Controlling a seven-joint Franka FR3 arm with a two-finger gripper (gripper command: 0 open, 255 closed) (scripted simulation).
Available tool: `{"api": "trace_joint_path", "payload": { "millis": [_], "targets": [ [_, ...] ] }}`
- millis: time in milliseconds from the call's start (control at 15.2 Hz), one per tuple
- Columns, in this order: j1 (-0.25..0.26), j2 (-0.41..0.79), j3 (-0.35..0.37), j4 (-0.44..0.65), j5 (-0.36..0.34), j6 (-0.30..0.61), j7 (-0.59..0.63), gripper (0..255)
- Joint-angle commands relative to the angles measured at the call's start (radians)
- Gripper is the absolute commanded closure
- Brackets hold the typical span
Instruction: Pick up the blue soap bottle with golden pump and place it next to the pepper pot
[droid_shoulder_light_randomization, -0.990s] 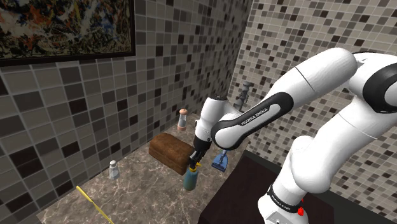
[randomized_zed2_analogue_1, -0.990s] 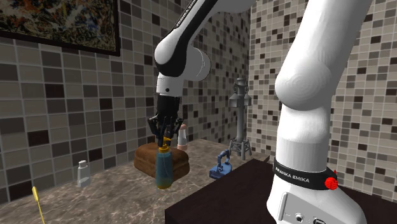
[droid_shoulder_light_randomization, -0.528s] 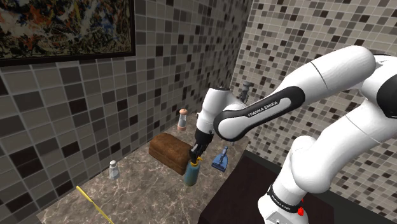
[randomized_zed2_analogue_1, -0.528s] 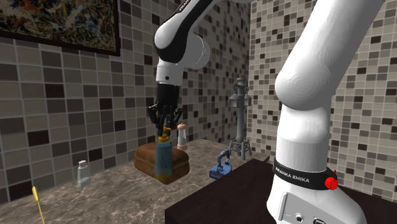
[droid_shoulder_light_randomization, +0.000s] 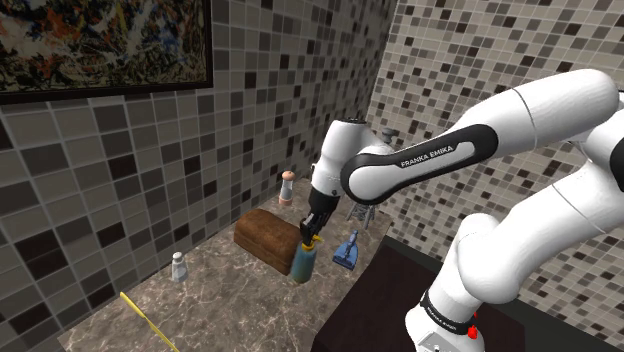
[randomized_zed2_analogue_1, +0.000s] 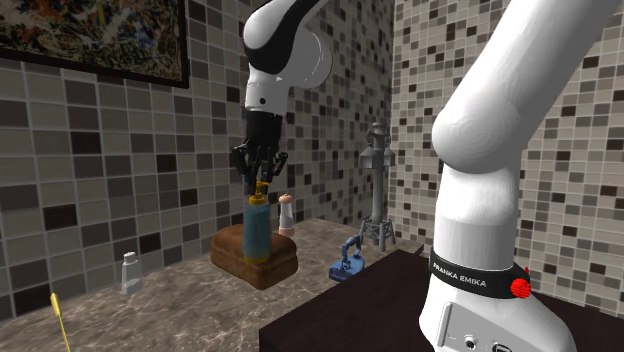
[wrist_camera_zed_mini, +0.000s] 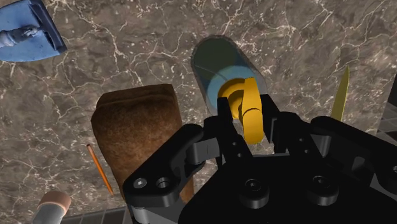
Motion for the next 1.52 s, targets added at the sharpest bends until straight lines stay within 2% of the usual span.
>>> {"api": "trace_joint_path", "payload": {
  "millis": [0,1188,1452],
  "targets": [
    [0.0,-0.018,-0.001,0.016,-0.003,-0.035,0.006,255],
    [-0.009,-0.113,-0.028,0.187,-0.032,-0.299,0.03,255],
    [-0.055,-0.07,-0.102,0.216,-0.069,-0.299,-0.064,255]
  ]
}}
